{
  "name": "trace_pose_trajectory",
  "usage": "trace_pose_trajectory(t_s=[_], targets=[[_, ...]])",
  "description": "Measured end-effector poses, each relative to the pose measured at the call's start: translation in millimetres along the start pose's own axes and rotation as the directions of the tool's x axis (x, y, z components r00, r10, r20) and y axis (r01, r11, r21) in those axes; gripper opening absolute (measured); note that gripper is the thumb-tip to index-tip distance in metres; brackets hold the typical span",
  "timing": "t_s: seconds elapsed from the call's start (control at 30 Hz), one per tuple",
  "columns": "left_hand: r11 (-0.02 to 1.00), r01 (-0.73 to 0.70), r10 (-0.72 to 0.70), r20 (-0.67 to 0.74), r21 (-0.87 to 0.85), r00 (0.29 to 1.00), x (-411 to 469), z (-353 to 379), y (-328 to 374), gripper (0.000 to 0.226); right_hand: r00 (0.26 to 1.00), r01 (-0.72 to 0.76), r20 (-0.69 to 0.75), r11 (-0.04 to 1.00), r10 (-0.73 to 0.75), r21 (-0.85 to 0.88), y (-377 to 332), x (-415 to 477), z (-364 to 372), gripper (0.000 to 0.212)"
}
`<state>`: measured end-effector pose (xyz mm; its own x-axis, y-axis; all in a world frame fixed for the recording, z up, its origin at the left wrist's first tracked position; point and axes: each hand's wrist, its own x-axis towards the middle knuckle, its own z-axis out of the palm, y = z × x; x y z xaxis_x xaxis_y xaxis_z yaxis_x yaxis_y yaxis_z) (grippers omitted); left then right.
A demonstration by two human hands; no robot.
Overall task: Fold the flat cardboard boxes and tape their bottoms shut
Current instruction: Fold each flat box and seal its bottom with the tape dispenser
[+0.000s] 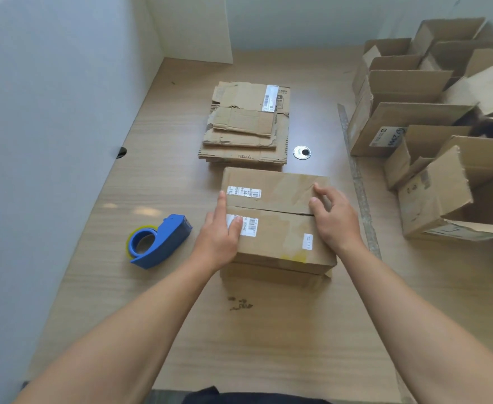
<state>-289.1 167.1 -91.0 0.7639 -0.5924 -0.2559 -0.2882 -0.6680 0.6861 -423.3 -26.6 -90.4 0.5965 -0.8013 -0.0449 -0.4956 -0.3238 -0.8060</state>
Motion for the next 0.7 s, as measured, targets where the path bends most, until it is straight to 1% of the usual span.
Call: trace_pose_trajectory(t_s=[0.07, 0.13, 0.2, 0.27, 0.33, 0.43, 0.53, 0.6, 0.67, 0.7], targets=[[1.000, -0.008, 0.008, 0.012, 0.013, 1.000, 3.4, 10.1, 2.0, 0.066, 0.999, 0.035, -0.022, 0.998, -0.036, -0.046, 5.6, 5.1, -1.9, 0.033], [1.000, 0.001, -0.001, 0.056, 0.012, 0.998, -2.5, 26.0, -3.0, 0.070, 0.999, 0.048, -0.015, 0.995, -0.050, -0.091, 13.6, 9.4, -2.2, 0.033], [1.000, 0.023, -0.021, 0.118, -0.011, 0.993, -16.0, 43.4, -15.4, 0.074, 0.999, 0.014, 0.042, 0.991, -0.009, -0.132, 25.7, 6.4, 1.3, 0.037], [0.998, 0.054, -0.052, 0.139, -0.012, 0.989, -28.5, 53.7, -29.7, 0.073, 0.991, -0.066, 0.103, 0.983, 0.084, -0.173, 40.7, -6.6, 9.6, 0.039], [0.998, 0.066, -0.065, 0.122, -0.012, 0.990, -35.7, 55.2, -42.9, 0.072, 0.983, -0.103, 0.131, 0.980, 0.127, -0.173, 51.8, -24.7, 19.8, 0.040], [0.998, 0.061, -0.061, 0.062, 0.006, 0.996, -33.4, 44.2, -58.2, 0.072, 0.978, -0.102, 0.170, 0.987, 0.123, -0.127, 49.1, -35.7, 30.9, 0.043], [0.998, 0.063, -0.064, 0.026, 0.012, 0.998, -31.7, 29.2, -73.5, 0.075, 0.959, -0.086, 0.251, 0.980, 0.129, -0.177, 39.1, -40.9, 45.5, 0.047], [0.998, 0.058, -0.058, 0.014, 0.029, 0.998, -33.9, 24.7, -80.8, 0.076, 0.960, -0.029, 0.255, 0.950, 0.113, -0.310, 29.5, -44.8, 54.6, 0.041], [0.997, 0.073, -0.073, -0.008, 0.018, 0.997, -34.1, 25.9, -84.2, 0.075, 0.973, 0.139, 0.231, 0.864, -0.027, -0.484, 22.1, -48.5, 62.1, 0.031], [0.997, 0.083, -0.083, -0.023, 0.003, 0.996, -33.2, 27.6, -84.6, 0.075, 0.958, 0.235, 0.264, 0.827, -0.110, -0.510, 19.8, -51.2, 66.4, 0.031]])
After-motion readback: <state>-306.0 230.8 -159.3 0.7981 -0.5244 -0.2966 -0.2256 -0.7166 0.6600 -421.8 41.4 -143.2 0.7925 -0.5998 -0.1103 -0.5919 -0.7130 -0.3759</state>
